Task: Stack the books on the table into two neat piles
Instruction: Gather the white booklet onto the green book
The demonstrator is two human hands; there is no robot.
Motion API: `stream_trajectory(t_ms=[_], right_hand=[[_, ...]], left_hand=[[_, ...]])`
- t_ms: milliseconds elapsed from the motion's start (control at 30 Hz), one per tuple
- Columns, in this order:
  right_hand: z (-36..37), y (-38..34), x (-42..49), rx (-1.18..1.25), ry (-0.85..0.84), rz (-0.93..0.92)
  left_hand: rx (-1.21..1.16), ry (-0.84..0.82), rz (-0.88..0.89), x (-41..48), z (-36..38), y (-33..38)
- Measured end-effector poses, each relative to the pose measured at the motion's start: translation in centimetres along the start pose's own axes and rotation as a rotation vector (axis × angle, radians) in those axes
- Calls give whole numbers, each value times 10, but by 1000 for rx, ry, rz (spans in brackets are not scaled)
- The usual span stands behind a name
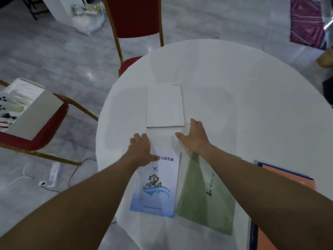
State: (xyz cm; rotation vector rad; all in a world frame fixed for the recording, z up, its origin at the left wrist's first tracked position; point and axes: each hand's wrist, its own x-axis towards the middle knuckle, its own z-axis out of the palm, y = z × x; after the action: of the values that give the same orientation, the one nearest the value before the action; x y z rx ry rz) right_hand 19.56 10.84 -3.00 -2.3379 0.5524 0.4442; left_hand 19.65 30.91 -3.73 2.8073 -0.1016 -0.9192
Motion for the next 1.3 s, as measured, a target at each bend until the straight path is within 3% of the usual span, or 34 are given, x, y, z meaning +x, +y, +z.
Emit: stream_trajectory(t_ms=[367,467,700,900,1067,1200,1300], right_hand=[[32,-54,50,-116,111,194],[32,-58,59,5,95,300],[22,-53,62,136,-31,365],[14,-38,50,437,-35,354],[-1,-18,30,724,15,241],[-20,6,12,827,18,184],[-35,28,-5,878,5,189]], left_hand=[[-152,115,13,14,-20,-43],[-194,115,3,14,-22,-43],[-192,122,-34,12,-23,-40],[-221,159,-173,-4,-12,-39],[-300,157,-224,-18,3,-29],[-363,100,-302,-24,9,-15],[-391,118,-260,-31,12,-3]])
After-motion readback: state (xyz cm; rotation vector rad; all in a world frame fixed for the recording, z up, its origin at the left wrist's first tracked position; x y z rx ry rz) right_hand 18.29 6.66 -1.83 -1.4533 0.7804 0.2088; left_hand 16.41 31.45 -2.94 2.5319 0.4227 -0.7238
